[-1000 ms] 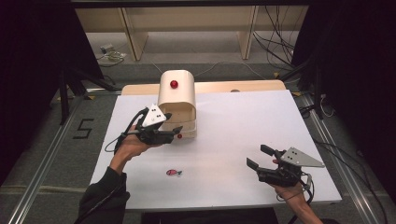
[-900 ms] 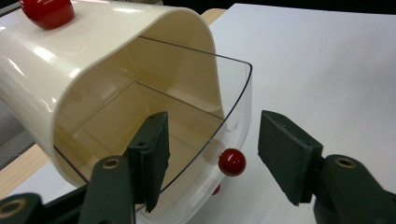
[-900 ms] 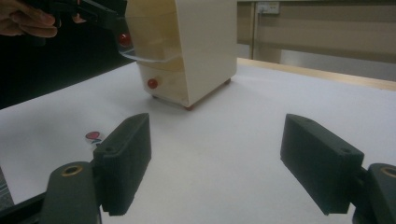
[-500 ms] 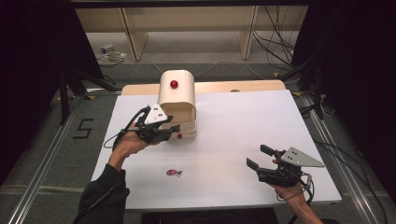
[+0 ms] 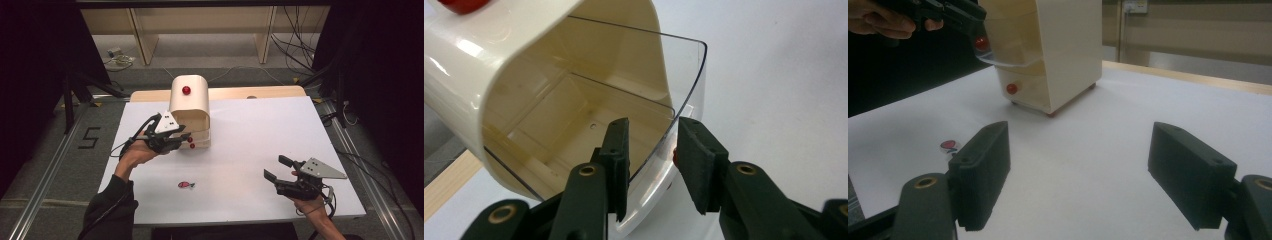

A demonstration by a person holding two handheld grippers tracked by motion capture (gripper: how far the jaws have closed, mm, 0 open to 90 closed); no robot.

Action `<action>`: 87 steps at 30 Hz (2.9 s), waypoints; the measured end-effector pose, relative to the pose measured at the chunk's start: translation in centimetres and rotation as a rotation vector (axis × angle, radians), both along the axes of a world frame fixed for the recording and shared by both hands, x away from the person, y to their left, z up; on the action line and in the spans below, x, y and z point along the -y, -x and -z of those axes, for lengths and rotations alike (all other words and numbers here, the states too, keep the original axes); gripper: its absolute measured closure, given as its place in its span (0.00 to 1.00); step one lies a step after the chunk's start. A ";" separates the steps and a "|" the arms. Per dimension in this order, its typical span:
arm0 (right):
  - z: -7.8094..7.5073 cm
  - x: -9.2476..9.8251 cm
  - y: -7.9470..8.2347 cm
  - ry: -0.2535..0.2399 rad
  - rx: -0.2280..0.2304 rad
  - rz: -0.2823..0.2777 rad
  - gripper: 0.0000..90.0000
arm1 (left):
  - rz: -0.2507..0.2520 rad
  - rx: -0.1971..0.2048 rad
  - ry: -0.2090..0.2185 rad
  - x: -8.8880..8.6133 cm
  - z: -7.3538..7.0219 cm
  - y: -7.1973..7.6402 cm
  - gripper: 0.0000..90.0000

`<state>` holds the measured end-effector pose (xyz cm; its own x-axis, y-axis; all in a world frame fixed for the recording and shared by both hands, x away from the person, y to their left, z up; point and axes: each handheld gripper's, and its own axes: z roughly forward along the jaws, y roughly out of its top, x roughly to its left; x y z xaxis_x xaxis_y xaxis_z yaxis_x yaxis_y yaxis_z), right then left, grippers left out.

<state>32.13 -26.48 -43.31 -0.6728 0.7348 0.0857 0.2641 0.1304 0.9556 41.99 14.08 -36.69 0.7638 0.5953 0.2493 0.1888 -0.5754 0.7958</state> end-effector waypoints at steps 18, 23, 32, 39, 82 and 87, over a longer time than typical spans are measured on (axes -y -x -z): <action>0.0 0.0 0.0 0.001 -0.001 0.003 0.29 | 0.005 0.008 -0.023 0.2 0.0 0.4 0.77; 0.0 0.0 0.0 0.002 0.000 0.002 0.29 | 0.004 0.011 -0.018 0.2 -0.1 0.5 0.79; 0.0 0.0 0.0 0.002 0.000 0.002 0.29 | 0.006 0.006 -0.031 0.1 -0.3 0.6 0.80; 0.0 0.0 0.0 0.003 0.000 0.003 0.29 | 0.008 0.001 -0.037 0.2 -0.3 0.6 0.80; 0.0 0.0 0.0 0.002 0.003 0.003 0.29 | 0.036 -0.036 -0.058 0.2 -0.6 1.5 0.82; 0.0 0.0 0.0 0.002 0.003 0.003 0.29 | 0.040 -0.032 -0.063 0.2 -0.6 1.6 0.80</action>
<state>32.08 -26.50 -43.27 -0.6709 0.7370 0.0821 0.2613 0.1313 0.9563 40.43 13.90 -36.11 0.7951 0.5480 0.2599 0.1895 -0.6316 0.7518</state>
